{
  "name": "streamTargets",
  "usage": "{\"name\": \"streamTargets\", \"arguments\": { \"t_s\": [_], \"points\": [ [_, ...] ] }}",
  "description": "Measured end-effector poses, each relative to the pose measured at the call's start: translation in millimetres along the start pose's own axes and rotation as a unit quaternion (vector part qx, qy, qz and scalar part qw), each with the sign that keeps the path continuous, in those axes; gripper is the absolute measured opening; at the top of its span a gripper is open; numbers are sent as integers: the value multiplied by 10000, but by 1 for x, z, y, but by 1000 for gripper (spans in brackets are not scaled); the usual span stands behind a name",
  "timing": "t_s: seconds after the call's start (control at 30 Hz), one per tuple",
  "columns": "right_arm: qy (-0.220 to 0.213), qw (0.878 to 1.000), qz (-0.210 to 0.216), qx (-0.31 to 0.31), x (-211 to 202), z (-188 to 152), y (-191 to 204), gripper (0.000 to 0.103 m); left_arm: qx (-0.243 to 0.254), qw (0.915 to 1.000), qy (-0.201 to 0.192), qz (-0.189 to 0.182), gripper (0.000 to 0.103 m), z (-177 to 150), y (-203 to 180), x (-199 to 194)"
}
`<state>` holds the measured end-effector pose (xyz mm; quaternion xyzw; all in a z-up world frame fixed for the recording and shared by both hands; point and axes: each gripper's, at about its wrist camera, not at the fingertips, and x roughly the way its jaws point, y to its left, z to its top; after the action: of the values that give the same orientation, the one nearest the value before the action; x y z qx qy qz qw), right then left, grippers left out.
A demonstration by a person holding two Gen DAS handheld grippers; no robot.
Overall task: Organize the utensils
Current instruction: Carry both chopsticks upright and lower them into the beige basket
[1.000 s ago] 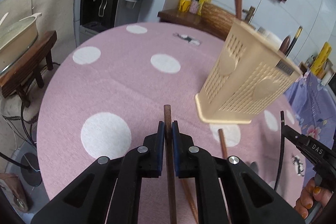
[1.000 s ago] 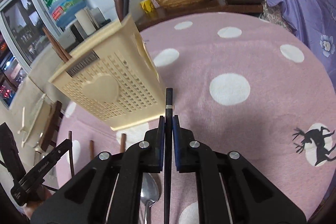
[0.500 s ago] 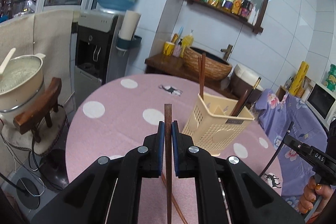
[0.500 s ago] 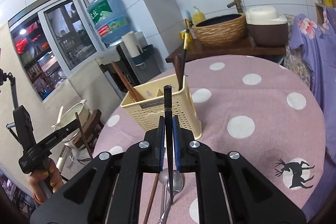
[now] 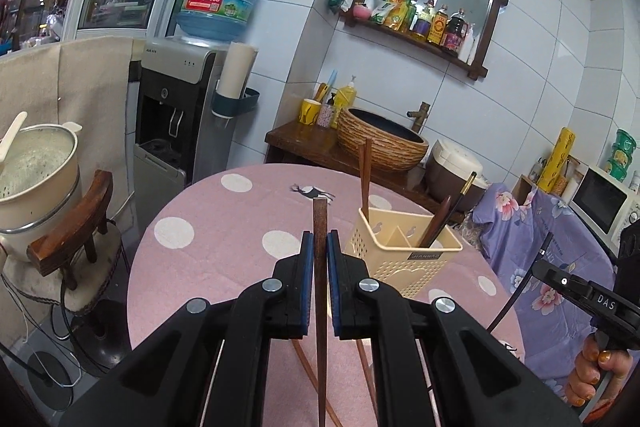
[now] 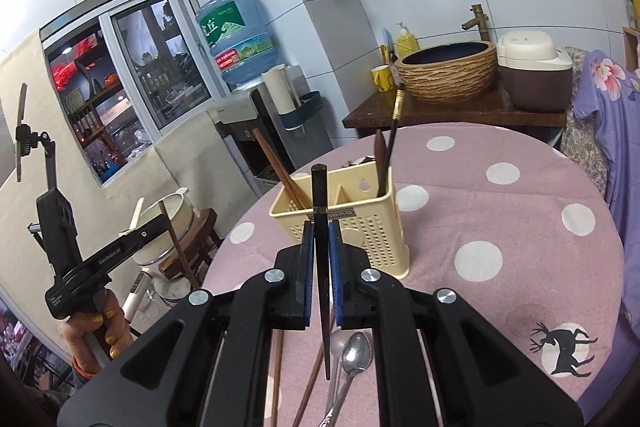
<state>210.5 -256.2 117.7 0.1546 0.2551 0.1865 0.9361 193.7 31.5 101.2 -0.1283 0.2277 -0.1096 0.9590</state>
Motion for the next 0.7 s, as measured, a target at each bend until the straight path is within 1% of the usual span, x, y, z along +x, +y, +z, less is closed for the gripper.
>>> {"name": "streamTargets", "arguments": {
  "t_s": [0.1, 0.23, 0.33, 0.4, 0.47, 0.57, 0.63, 0.7],
  "points": [
    [-14, 9999, 40, -116, 0, 10, 9, 8, 37, 9999, -42, -100, 8, 10, -4, -2],
    [-141, 9994, 9, -331, -3, 32, 24, 8, 66, 9992, -284, -257, 8, 38, -15, -8],
    [-420, 9975, -100, -553, -11, 63, 38, 8, 63, 9978, -539, -381, 8, 66, -26, -12],
    [-586, 9966, -110, -575, -15, 84, 44, 8, 91, 9961, -764, -423, 8, 86, -36, -15],
    [-813, 9943, -188, -664, -19, 105, 52, 8, 132, 9936, -1042, -422, 8, 109, -50, -17],
    [-1157, 9890, -406, -825, -19, 131, 60, 8, 166, 9909, -1265, -429, 8, 130, -68, -10],
    [-1234, 9880, -488, -797, -13, 145, 60, 8, 273, 9891, -1421, -262, 8, 139, -81, 0],
    [-1257, 9876, -539, -771, -4, 151, 57, 8, 331, 9873, -1547, -162, 8, 142, -90, 13]
  ]
}}
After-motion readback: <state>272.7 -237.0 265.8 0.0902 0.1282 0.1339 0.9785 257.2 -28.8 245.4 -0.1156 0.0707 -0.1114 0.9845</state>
